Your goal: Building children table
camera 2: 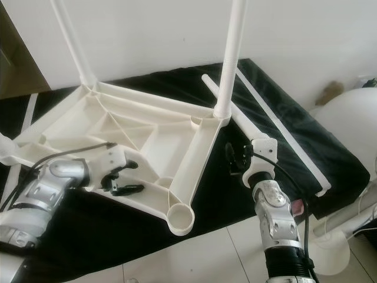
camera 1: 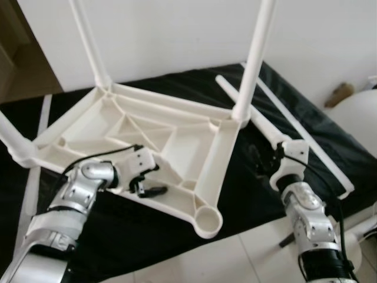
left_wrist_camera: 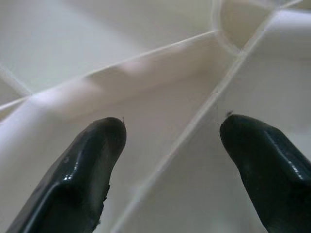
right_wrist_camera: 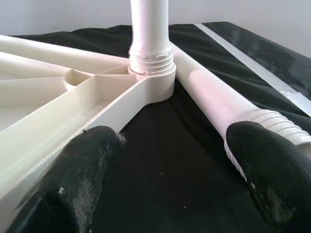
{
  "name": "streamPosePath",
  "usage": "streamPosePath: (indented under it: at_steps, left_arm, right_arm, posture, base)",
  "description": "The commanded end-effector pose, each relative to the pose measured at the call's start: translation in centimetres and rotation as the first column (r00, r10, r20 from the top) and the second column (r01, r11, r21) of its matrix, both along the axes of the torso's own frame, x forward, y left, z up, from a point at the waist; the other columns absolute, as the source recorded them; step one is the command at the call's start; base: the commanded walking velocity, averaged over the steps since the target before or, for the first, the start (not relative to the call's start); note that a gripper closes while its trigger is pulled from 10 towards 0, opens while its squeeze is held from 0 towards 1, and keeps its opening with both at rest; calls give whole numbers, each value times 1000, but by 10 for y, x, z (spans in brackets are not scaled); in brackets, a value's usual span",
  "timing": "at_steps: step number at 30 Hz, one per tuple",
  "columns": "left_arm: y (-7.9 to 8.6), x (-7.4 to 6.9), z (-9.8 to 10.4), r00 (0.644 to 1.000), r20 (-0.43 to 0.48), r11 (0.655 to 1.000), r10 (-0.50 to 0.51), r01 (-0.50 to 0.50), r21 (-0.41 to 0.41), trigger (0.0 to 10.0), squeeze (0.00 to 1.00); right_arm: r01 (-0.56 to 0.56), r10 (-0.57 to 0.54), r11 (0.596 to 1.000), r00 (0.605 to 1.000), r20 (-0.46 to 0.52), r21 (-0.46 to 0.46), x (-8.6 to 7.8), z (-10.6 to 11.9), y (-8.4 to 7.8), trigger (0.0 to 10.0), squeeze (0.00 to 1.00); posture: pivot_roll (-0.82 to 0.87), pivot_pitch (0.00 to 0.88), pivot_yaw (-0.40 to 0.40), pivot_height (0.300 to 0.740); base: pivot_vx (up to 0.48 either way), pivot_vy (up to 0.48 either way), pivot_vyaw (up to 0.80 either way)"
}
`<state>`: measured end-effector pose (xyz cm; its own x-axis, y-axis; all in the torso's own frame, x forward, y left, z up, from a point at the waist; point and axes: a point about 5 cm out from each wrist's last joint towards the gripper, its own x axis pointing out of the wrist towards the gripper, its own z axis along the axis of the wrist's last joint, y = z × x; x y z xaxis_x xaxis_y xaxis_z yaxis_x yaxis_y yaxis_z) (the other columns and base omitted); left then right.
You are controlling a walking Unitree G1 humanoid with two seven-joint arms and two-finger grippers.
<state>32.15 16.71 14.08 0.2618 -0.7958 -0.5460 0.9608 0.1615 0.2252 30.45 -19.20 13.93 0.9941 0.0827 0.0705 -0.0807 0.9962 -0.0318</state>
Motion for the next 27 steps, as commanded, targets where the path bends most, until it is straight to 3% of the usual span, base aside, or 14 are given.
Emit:
streamPosePath:
  at_steps: [1,5,8,14,16,17,22,25,27]
  left_arm:
    - [0,-2,-5,998,-51,999,-37,39,26,10000,0]
    - [5,11,-10,997,-35,994,64,-61,90,10000,0]
    - [13,22,-18,981,-19,969,191,-185,166,10000,0]
    - [20,30,-20,944,-6,929,331,-325,179,10000,0]
    - [25,37,-17,903,14,891,429,-426,156,10000,0]
    - [25,37,-17,903,14,891,429,-426,156,10000,0]
    - [34,50,-11,785,43,780,618,-619,89,10000,0]
    - [42,53,-8,736,59,732,675,-677,80,10000,0]
    - [46,53,-8,721,66,716,689,-692,87,10000,0]
  right_arm:
    - [9,-9,1000,1000,-1,9,-1,0,-1,10000,0]
    - [12,-12,1000,1000,4,8,0,2,-2,10000,0]
    - [16,-16,1000,1000,8,11,1,3,-2,10000,0]
    - [24,-25,1000,1000,7,16,-1,2,-3,10000,0]
    - [26,-26,1000,1000,7,17,-2,2,-3,10000,0]
    - [26,-26,1000,1000,7,17,-2,2,-3,10000,0]
    - [21,-21,1000,1000,9,17,0,3,-2,10000,0]
    - [19,-19,1000,1000,11,17,1,5,-1,10000,0]
    - [18,-18,1000,1000,11,17,1,5,-1,10000,0]
  posture:
    - [-40,58,38,740]
    - [-41,57,41,740]
    - [-48,56,47,740]
    - [-49,57,46,740]
    - [-48,57,43,740]
    - [-48,57,43,740]
    - [-43,57,35,740]
    - [-44,57,35,740]
    - [-45,57,35,740]
  base:
    - [0,0,0]
    - [0,0,0]
    - [0,0,0]
    - [0,0,0]
    - [0,0,0]
    - [0,0,0]
    - [0,0,0]
    - [0,0,0]
    - [0,0,0]
